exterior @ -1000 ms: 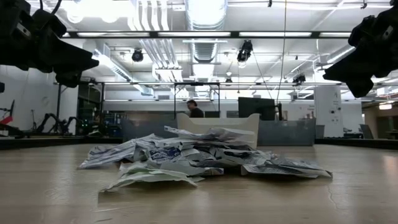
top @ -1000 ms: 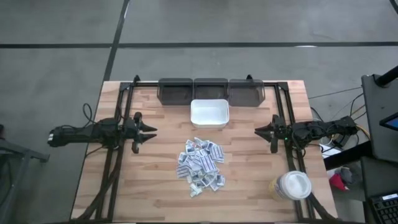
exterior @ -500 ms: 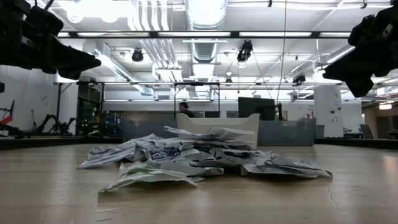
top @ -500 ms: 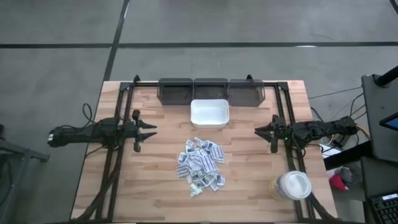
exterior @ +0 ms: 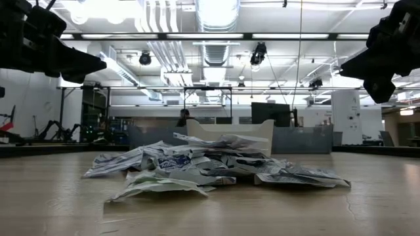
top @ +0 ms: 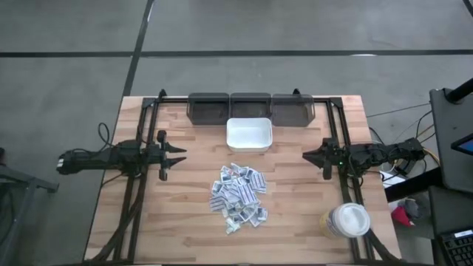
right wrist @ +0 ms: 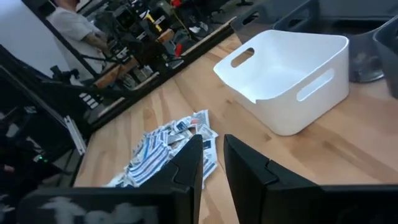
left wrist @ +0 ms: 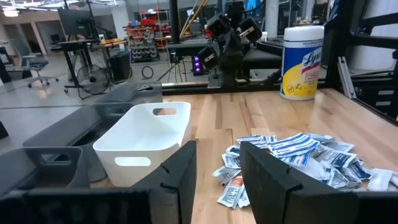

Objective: Pick & Place First Aid Supplies
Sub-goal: Put the blue bandage into the middle black bin

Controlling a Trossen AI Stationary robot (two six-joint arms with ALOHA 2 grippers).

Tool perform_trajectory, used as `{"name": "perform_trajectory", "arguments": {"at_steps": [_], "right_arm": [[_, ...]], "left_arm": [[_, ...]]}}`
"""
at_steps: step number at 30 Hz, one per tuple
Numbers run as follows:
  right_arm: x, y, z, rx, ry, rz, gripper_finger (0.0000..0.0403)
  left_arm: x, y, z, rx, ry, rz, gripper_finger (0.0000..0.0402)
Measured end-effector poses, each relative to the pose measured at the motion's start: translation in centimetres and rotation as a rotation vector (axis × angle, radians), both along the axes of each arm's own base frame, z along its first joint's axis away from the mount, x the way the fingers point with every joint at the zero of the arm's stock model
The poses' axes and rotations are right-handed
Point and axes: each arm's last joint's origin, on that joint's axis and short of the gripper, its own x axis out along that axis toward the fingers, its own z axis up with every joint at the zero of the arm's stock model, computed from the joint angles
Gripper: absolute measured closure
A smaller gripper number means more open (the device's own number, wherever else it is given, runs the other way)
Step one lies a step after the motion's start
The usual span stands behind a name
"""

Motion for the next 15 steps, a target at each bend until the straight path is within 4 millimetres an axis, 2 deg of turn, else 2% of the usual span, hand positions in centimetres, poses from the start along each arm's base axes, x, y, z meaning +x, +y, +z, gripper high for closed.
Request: {"name": "perform_trajectory", "arguments": {"at_steps": [8, 15], "right_arm": [[1.1, 0.4, 0.9, -0.021, -0.062, 0.043, 0.0337], [3.4, 1.0, 0.8, -0.028, -0.029, 0.059, 0.0337]], "left_arm": [[0.0, 0.0, 0.1, -0.001, -0.015, 0.001, 0.0278], [0.0, 0.1, 0.1, 0.001, -0.018, 0.019, 0.0278]]}}
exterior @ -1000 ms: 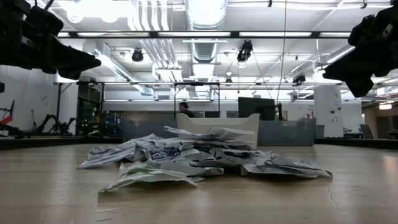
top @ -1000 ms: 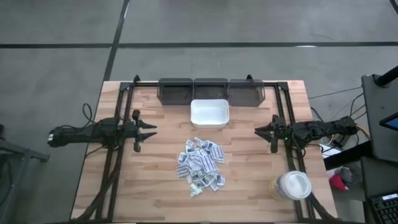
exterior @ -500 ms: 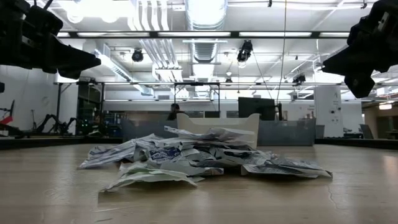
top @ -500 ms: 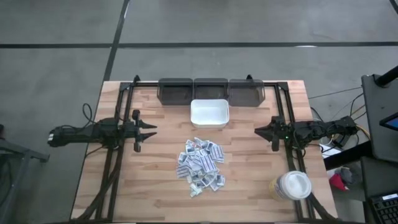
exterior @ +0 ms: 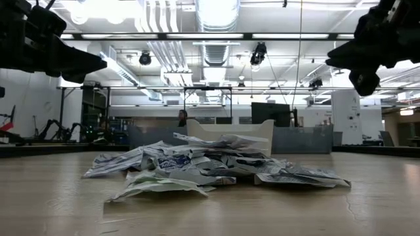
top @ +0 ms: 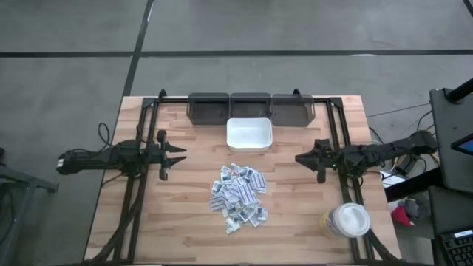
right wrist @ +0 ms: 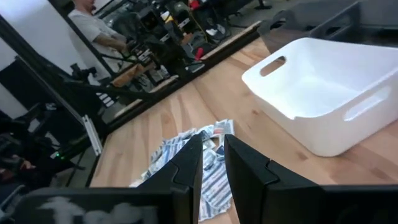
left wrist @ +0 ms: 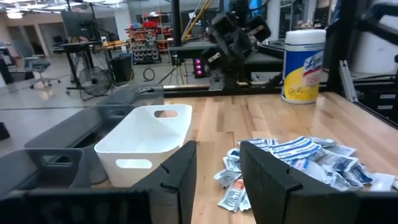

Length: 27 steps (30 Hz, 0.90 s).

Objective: Pick & Place First Aid Supplies
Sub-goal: Put the blue bandage into the middle black bin

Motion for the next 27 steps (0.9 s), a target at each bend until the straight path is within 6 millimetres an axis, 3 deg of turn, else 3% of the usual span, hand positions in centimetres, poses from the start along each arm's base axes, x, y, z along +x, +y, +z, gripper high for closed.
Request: {"name": "perform_trajectory", "arguments": {"at_steps": [6, 12, 20, 27], "right_arm": [[3.2, 0.8, 1.8, -0.03, 0.129, 0.009, 0.034], [8.5, 2.1, 3.8, -0.082, 0.397, 0.006, 0.0341], [15.3, 4.0, 3.3, -0.13, 0.797, 0.039, 0.0349], [20.0, 5.2, 2.9, -0.089, 0.99, -0.011, 0.0345]], "left_arm": [[0.0, 0.2, 0.1, 0.007, -0.005, 0.084, 0.0278], [-0.1, 0.3, 0.1, 0.01, -0.005, 0.11, 0.0278], [-0.1, 0.3, 0.1, 0.009, -0.005, 0.109, 0.0278], [-0.1, 0.3, 0.1, 0.01, -0.006, 0.109, 0.0278]]}}
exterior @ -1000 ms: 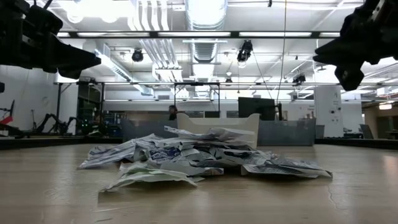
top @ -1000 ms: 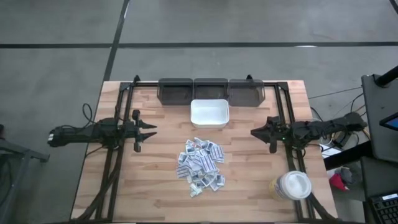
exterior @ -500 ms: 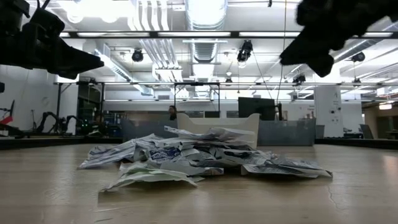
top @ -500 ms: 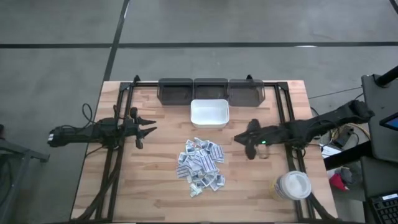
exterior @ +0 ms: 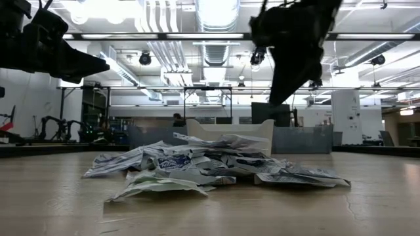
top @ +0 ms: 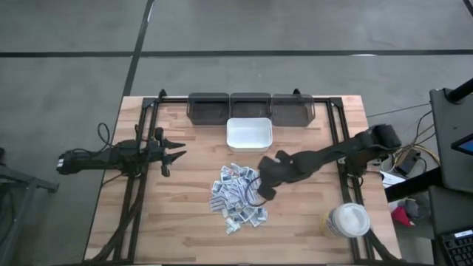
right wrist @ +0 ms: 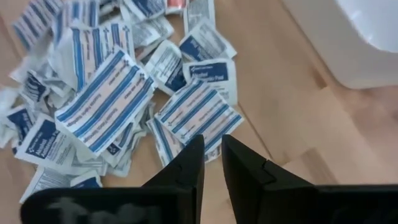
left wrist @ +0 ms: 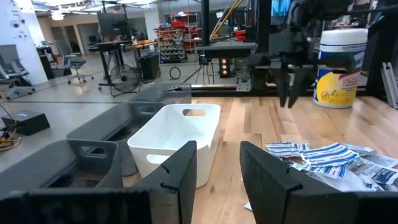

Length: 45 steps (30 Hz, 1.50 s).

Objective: Pick & Place First Aid Supplies
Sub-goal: Put the blue bandage into the middle black bin

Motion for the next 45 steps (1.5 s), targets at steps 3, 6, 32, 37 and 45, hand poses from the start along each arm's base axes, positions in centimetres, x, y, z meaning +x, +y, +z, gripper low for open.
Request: {"name": "perform_trajectory", "arguments": {"at_steps": [3, 6, 32, 37, 45], "right_arm": [[1.4, 0.3, 0.0, -0.008, 0.056, -0.007, 0.0336], [2.3, 0.4, -0.4, -0.001, 0.099, -0.05, 0.0323], [2.8, -5.2, -2.9, 0.22, 0.208, -0.247, 0.0216], [2.7, -5.0, -4.0, 0.269, 0.185, -0.258, 0.0215], [2.1, -5.1, -5.7, 0.275, 0.156, -0.368, 0.0215]], "left_arm": [[0.0, 0.0, 0.0, 0.0, 0.0, 0.0, 0.0278], [0.0, 0.0, 0.0, 0.0, 0.0, -0.001, 0.0278], [0.0, 0.0, 0.0, 0.0, 0.001, -0.002, 0.0278], [0.0, 0.0, 0.0, 0.0, 0.001, -0.002, 0.0278], [0.0, 0.0, 0.0, 0.0, 0.001, -0.002, 0.0278]]}}
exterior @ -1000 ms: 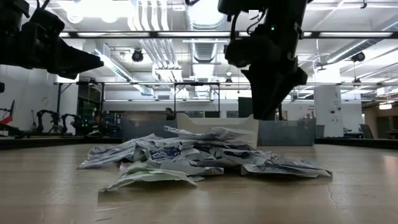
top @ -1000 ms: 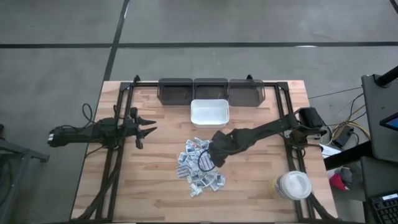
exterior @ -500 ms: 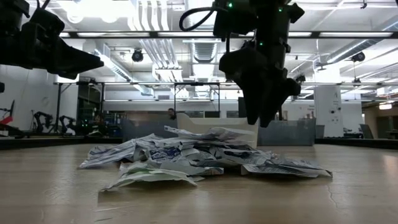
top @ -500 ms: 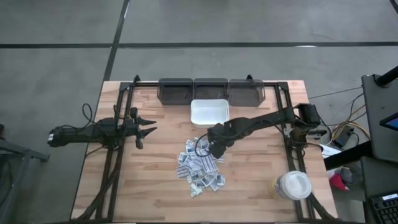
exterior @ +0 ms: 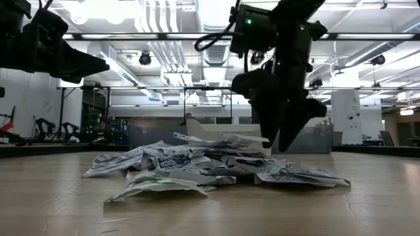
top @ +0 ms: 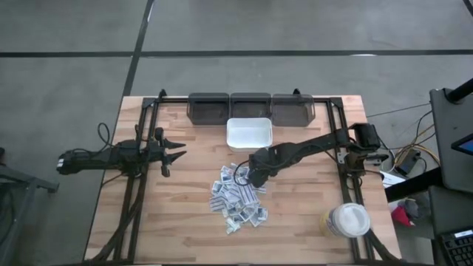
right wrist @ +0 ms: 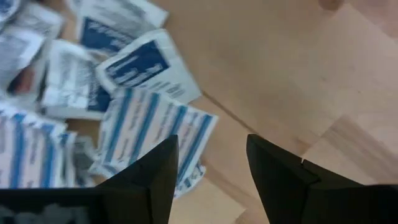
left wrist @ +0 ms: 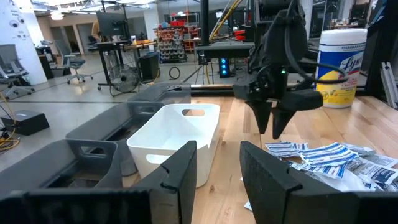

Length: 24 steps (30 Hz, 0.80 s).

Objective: Pick & Place First Aid Supplies
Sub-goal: Put the blue bandage into the middle black bin

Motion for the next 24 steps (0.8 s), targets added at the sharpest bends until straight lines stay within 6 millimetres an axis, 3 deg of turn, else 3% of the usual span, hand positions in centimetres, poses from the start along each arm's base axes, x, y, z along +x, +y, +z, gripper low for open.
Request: {"name": "perform_trajectory", "arguments": {"at_steps": [24], "right_arm": [[-0.36, -0.38, -0.9, -0.021, -0.014, -0.114, 0.0215]], "left_arm": [[0.0, 0.0, 0.01, 0.0, 0.0, 0.0, 0.0278]]}}
